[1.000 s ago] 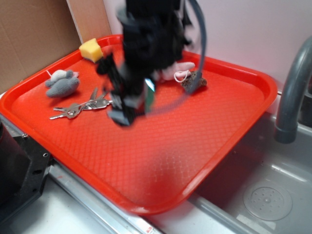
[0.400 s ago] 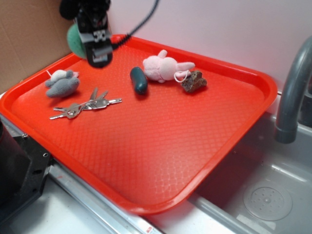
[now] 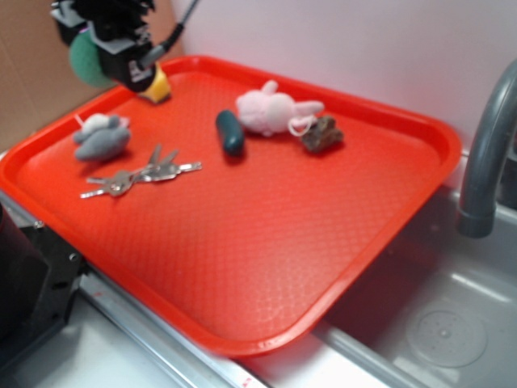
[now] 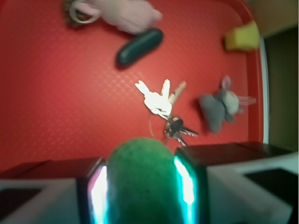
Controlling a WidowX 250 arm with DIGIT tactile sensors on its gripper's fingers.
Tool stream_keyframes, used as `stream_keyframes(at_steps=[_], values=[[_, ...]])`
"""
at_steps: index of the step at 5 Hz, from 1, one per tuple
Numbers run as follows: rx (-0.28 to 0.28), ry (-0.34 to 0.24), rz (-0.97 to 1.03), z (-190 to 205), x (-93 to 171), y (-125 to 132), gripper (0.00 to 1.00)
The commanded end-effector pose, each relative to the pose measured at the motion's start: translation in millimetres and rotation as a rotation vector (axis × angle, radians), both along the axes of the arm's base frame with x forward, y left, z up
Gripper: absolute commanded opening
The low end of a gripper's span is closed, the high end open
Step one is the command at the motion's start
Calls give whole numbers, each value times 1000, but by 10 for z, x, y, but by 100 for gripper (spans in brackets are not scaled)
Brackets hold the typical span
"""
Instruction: Grab the green ball.
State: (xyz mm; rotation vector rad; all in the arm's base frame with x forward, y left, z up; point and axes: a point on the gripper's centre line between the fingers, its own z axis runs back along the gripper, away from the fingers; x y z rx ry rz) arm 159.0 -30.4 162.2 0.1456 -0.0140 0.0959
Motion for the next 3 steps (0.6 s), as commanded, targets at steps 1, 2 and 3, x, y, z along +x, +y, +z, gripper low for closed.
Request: stream_keyframes(at_steps=[1, 2, 3], values=[[-33, -68, 138, -22, -116, -106, 0], [-15, -75, 122, -61, -153, 28, 0], [-8, -69, 103, -99, -150, 60, 0]])
